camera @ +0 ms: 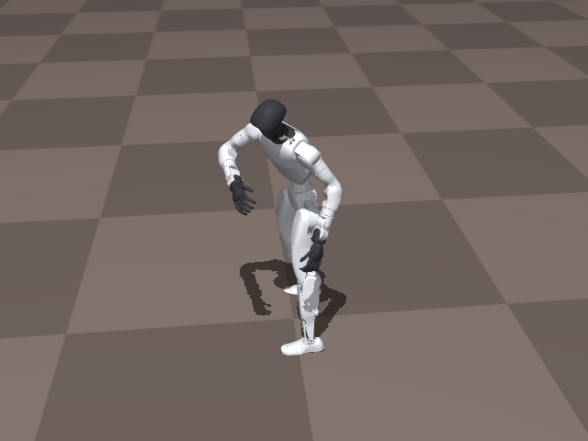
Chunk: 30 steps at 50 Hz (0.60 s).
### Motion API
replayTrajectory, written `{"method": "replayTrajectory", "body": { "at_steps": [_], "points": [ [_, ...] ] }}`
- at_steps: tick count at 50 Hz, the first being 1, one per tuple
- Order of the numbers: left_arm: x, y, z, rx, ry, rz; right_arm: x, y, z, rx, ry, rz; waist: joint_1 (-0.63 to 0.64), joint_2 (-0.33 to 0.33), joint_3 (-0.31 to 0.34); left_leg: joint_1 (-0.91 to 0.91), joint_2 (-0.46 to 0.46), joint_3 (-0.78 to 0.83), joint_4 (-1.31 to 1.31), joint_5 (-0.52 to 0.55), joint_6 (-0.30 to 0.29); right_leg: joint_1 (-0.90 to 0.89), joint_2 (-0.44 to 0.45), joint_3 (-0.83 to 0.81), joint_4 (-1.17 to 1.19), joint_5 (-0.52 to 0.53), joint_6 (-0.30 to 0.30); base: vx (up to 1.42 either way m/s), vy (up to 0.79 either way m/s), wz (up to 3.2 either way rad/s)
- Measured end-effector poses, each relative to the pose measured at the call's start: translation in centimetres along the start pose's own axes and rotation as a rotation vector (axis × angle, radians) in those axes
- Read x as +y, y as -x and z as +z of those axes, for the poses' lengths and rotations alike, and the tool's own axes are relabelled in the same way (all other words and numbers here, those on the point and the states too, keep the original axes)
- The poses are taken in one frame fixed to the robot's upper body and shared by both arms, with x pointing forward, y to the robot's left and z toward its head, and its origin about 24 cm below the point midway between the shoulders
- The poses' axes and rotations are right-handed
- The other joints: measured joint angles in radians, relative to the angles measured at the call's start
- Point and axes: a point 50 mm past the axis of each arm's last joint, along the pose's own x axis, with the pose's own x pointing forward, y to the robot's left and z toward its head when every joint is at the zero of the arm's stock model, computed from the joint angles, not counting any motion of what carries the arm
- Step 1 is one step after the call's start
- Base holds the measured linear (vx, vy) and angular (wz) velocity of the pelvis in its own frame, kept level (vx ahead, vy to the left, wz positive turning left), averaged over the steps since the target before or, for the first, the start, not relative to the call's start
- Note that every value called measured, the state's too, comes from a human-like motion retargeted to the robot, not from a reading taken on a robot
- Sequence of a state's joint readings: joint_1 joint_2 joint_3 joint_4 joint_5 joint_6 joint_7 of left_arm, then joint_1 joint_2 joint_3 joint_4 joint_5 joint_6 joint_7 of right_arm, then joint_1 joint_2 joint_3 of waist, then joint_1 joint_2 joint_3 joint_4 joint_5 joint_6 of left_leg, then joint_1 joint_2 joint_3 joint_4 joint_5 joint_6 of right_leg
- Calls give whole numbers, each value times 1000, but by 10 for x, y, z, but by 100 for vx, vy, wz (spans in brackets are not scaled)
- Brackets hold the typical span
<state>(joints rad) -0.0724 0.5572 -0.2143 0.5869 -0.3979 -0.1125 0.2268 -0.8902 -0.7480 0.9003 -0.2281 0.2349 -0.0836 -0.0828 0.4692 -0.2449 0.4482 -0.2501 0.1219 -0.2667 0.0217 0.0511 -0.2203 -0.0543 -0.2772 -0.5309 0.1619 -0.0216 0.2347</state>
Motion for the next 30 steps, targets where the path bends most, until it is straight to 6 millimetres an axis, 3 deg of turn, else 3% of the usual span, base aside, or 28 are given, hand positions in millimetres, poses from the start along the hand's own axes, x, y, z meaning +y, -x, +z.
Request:
{"method": "replayTrajectory", "body": {
  "at_steps": [3, 7, 9, 11, 13, 16, 18, 20, 23, 25, 28, 30],
  "points": [
    [3, -1, 3, -1, 47, -4, 45, -41, 28, -125, -139, 182, 45, 3, 58, -9, 17, -1, 6, 2, 2, -31, 6, 10, 50, -22, -36, -7, -7, -8],
    [2, 10, -20, 68, -32, -70, 83, -62, 34, -90, -364, 354, 142, 56, 58, -29, 26, -5, 57, -24, -10, -60, 2, 17, 127, -59, -41, -7, -9, -2],
    [12, 17, -34, 117, -87, -68, 88, -70, 25, -36, -386, 388, 165, 68, 60, -37, 28, -6, 98, -44, -10, -68, 0, 25, 166, -83, -54, -5, -14, -8],
    [25, 24, -48, 175, -144, -60, 73, -74, 8, 45, -377, 354, 185, 74, 56, -38, 30, -4, 138, -66, -11, -69, -4, 34, 202, -107, -58, -2, -15, -11],
    [39, 34, -66, 250, -183, -35, 43, -73, -16, 145, -332, 279, 193, 78, 50, -28, 34, 1, 175, -88, -11, -62, -5, 45, 236, -130, -62, 0, -17, -20],
    [58, 52, -96, 386, -203, 27, -34, -52, -52, 308, -228, 65, 190, 85, 38, 15, 45, 16, 216, -118, -10, -29, -2, 67, 274, -159, -62, 4, -18, -31],
    [67, 69, -117, 484, -212, 69, -100, -19, -70, 408, -162, -199, 185, 91, 11, 51, 57, 29, 229, -134, -10, -1, 6, 81, 283, -169, -54, 8, -17, -37],
    [75, 86, -136, 576, -224, 110, -172, 27, -74, 470, -95, -565, 173, 96, -24, 92, 72, 44, 230, -143, -10, 32, 18, 92, 277, -171, -47, 11, -15, -37],
    [79, 112, -161, 700, -215, 151, -268, 110, -49, 461, -48, -1194, 130, 105, -82, 150, 92, 63, 213, -147, -13, 82, 40, 104, 248, -165, -42, 13, -12, -30],
    [81, 127, -173, 771, -183, 179, -308, 164, -19, 415, -42, -1563, 88, 108, -120, 183, 103, 74, 196, -148, -18, 112, 52, 108, 224, -160, -40, 13, -8, -20],
    [79, 144, -186, 859, -124, 206, -334, 220, 20, 458, 98, -1828, 12, 110, -186, 215, 114, 89, 166, -143, -27, 138, 66, 112, 187, -148, -37, 12, -5, -16],
    [75, 150, -192, 889, -87, 221, -339, 235, 38, 497, 242, -1837, -47, 116, -227, 231, 120, 101, 147, -141, -30, 149, 72, 117, 165, -143, -34, 10, -2, -22]
  ]
}}
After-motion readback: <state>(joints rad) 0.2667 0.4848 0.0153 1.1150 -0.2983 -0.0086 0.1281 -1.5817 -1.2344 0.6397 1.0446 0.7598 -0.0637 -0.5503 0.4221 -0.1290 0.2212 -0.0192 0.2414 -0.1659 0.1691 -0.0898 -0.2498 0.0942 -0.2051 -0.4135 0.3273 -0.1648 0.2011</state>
